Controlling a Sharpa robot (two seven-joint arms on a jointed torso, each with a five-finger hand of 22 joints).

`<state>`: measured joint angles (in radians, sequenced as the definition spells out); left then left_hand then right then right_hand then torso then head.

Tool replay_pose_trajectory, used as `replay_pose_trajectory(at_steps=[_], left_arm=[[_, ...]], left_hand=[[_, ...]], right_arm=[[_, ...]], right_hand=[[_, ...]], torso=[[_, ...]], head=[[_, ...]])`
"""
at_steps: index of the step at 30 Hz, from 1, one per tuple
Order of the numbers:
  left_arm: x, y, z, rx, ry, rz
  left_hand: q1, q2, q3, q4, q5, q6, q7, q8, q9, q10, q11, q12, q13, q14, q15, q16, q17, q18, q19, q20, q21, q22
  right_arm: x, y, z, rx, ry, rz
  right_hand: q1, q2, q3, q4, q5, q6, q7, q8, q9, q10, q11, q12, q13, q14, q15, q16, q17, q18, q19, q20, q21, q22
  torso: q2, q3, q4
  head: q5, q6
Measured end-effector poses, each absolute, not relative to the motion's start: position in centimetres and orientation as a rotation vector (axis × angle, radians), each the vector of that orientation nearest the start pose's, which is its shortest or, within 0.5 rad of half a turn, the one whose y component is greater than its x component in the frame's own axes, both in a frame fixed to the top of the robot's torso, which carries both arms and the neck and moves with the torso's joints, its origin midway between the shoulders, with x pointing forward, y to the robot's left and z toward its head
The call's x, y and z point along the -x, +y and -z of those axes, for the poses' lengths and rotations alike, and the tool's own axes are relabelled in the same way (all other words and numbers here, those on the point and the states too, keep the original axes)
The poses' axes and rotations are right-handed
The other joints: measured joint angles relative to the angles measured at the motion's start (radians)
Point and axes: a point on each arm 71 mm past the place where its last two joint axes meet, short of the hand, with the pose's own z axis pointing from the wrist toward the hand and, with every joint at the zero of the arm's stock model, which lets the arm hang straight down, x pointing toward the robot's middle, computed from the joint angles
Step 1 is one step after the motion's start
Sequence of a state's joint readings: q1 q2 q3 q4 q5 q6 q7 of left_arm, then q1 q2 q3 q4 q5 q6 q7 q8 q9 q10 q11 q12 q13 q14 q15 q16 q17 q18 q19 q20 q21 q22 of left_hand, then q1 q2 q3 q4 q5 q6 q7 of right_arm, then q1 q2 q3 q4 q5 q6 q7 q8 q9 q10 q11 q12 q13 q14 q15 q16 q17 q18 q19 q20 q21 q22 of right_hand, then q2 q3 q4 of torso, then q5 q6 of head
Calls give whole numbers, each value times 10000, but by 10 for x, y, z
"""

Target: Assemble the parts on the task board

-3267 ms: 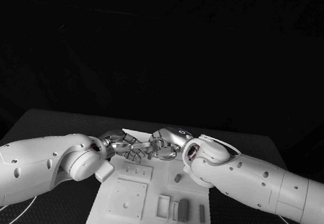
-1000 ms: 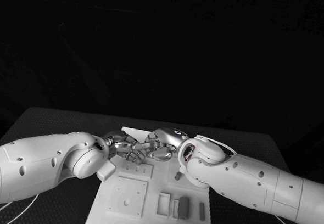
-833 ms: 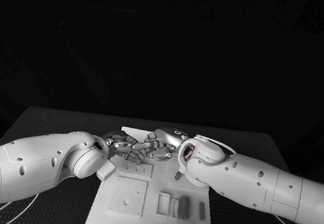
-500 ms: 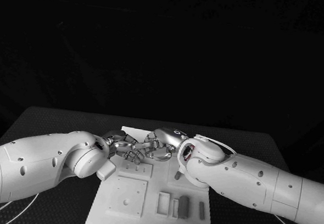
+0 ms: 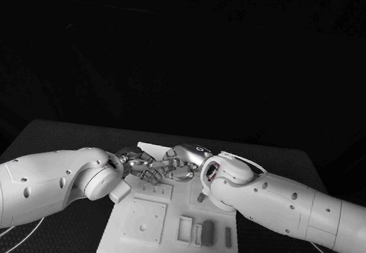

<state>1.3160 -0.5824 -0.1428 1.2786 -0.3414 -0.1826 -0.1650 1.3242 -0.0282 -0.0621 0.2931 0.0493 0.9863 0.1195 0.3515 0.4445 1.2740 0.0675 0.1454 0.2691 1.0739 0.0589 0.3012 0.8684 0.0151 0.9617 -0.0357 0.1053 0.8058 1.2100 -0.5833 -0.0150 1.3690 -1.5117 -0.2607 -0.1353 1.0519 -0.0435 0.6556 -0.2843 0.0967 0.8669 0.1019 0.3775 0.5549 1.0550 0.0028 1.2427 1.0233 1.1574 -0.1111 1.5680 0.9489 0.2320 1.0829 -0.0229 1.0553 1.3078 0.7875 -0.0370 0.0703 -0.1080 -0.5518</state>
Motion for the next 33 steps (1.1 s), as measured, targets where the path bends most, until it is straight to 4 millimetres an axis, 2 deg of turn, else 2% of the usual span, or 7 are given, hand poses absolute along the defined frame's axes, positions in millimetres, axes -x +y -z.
replay_pose_trajectory(at_steps=[4, 13, 25, 27, 33], left_arm=[[-529, 142, 200, 8413, 20430, 10741], [-529, 142, 201, 8263, 20554, 10435], [-528, 141, 202, 8193, 20703, 10171], [-528, 141, 202, 8165, 20734, 10113], [-528, 141, 203, 8078, 20848, 9896]], left_hand=[[-34, -34, 0, 0, 0, 0, 1, 0, -3, 0, 0, 38, 45, 0, 0, 0, 42, 0, 0, 0, 0, 17], [-343, -343, 174, 4, 0, 122, -91, 115, -7, 91, -91, 116, 254, 143, -72, 0, 229, -1, 120, -121, 0, 90], [-347, -348, 371, -22, 0, 125, -88, 157, -5, 90, -89, 116, 363, 176, -105, 0, 320, -1, 125, -126, 0, 119], [-278, -280, 427, -22, 0, 124, -88, 157, -16, 89, -89, 116, 404, 193, -88, -22, 353, -1, 126, -126, 0, 133], [103, -329, 656, -36, 0, 158, -125, 195, -42, 89, -89, 116, 518, 248, -106, -96, 439, -1, 161, -161, 0, 173]], right_arm=[[-509, -107, 180, 2708, 16569, -6898], [-508, -104, 181, 2982, 16584, -6767], [-508, -102, 182, 3234, 16613, -6614], [-508, -101, 182, 3281, 16609, -6586], [-506, -99, 182, 3388, 16582, -6591]], right_hand=[[0, 0, 0, 0, 0, 1, 0, 1, 25, 0, 0, 0, 0, 6, 3, 0, 7, 0, 14, -20, 0, 0], [0, 0, 0, 0, 0, 1, -1, 7, 18, 1, 0, 0, 0, 17, 14, 0, 6, 0, -3, -38, 0, 0], [0, 0, 0, 0, 0, 1, -1, 4, 13, 12, -11, 0, 1, 19, 15, 0, 19, 0, -3, -36, 0, 0], [0, 0, 0, 0, 0, 1, -1, 4, 13, 12, -12, 0, 0, 20, 16, 0, 18, 0, -3, -36, 0, 0], [0, 0, 0, 0, 0, 2, -2, 3, 14, 15, -15, 0, 1, 22, 16, 0, 18, 0, -3, -35, 0, 0]], torso=[[0, -1, 0], [-1, -3, 0], [-2, -2, 2], [-2, -1, 3], [-1, 0, 2]], head=[[0, -5], [-16, -30], [-23, -44], [-18, -47], [-10, -59]])
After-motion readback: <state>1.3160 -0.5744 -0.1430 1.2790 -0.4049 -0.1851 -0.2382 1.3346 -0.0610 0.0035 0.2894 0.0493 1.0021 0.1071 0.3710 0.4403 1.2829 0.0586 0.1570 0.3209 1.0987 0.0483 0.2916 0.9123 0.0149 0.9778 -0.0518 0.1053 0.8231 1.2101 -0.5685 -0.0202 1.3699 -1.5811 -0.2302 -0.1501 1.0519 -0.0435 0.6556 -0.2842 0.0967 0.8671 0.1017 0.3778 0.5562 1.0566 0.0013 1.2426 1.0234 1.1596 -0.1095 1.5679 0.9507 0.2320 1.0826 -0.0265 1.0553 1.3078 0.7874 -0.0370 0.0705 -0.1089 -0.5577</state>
